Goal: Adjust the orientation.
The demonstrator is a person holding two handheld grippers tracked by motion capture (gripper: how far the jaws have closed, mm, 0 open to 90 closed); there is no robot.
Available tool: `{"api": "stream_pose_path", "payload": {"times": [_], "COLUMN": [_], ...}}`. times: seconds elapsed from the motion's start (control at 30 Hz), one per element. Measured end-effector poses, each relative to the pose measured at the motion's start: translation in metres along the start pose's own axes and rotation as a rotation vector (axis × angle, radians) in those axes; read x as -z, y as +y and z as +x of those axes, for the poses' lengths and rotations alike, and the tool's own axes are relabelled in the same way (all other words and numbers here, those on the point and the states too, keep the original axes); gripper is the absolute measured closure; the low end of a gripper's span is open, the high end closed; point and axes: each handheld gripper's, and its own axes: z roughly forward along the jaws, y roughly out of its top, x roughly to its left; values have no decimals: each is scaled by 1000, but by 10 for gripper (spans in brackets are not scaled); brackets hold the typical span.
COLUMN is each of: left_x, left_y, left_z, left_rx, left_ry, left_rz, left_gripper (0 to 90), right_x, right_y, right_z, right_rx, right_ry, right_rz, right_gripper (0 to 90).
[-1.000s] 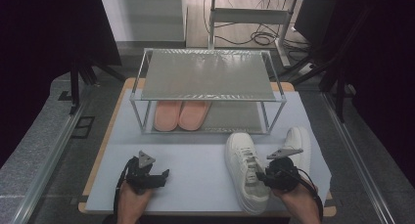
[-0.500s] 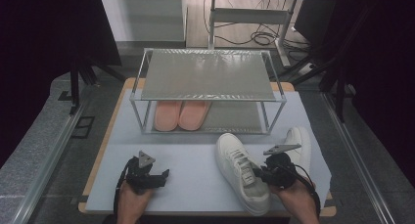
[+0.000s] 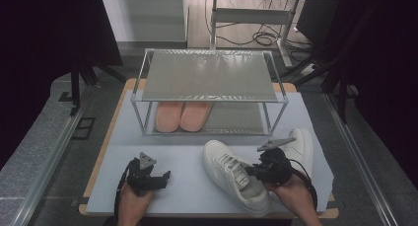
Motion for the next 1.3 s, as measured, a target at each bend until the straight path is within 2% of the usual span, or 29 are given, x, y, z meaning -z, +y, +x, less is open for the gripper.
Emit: {"api": "stream_pose_path", "payload": {"times": [0.4,0.67,1.3], "left_x": [0,0,0], "left_y": [0,0,0], "left_z": [0,0,0], "left_rx": [-6,-2,-5], "left_ry": [0,0,1], "left_rz": [4,0,0], "left_gripper": [140,140,140], "right_x": [11,18,29], "right_y": [27,45,79], "right_z": [8,11,7], "right_rx": [-2,-6,-75], "right_ry": [138,200,381], "right_rz": [-57,-91,-208], "right_gripper": [817,817,817]}}
